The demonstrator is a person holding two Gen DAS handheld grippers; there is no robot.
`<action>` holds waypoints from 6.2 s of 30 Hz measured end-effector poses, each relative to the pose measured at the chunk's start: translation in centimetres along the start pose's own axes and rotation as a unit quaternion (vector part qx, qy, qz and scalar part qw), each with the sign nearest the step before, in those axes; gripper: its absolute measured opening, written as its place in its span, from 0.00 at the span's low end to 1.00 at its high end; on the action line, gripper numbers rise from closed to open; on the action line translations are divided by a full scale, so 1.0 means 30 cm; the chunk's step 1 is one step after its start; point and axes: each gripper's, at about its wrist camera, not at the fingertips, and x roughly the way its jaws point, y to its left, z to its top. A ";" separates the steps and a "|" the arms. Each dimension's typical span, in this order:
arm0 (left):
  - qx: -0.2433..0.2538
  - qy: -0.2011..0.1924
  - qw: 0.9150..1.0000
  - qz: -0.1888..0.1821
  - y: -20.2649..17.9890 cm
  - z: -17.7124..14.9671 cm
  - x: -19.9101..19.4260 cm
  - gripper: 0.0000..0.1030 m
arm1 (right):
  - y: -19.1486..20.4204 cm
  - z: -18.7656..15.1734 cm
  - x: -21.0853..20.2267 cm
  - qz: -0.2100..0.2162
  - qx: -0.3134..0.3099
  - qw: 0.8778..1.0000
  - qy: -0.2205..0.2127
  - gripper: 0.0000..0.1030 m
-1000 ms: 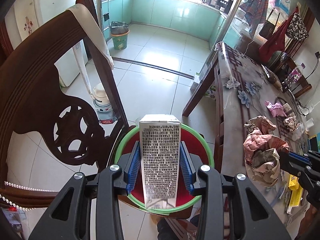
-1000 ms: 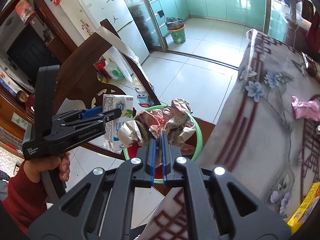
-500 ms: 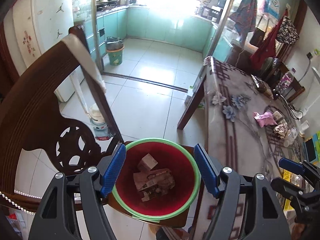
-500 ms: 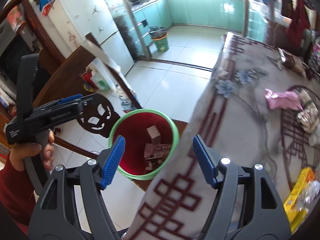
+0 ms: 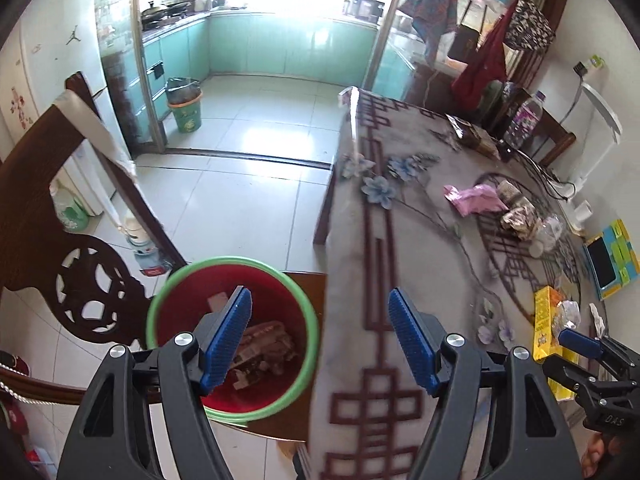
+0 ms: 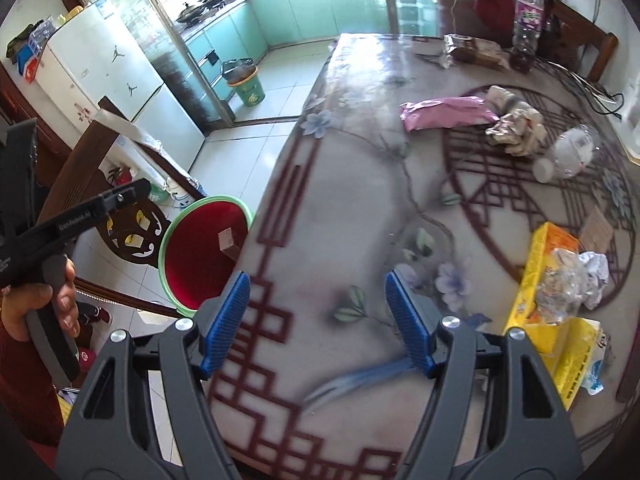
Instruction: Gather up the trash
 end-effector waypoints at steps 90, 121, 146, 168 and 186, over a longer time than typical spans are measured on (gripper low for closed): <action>0.068 -0.059 0.993 -0.081 -0.968 0.045 -0.132 0.17 | -0.710 0.147 -0.389 0.027 0.043 0.988 -0.147 0.29; 0.042 -0.049 0.996 -0.066 -0.378 0.075 -0.155 0.17 | -0.154 0.179 -0.250 0.016 0.015 0.989 -0.146 0.29; -0.034 -0.018 0.999 -0.014 0.162 0.056 -0.073 0.17 | 0.290 0.233 -0.022 0.060 -0.050 0.993 -0.088 0.29; -0.081 0.029 0.996 0.025 0.446 0.042 0.077 0.17 | 0.618 0.215 0.326 0.092 -0.150 0.984 0.032 0.29; -0.083 0.037 0.996 0.028 0.469 0.091 0.153 0.17 | 0.624 0.246 0.363 0.085 -0.145 0.985 0.041 0.30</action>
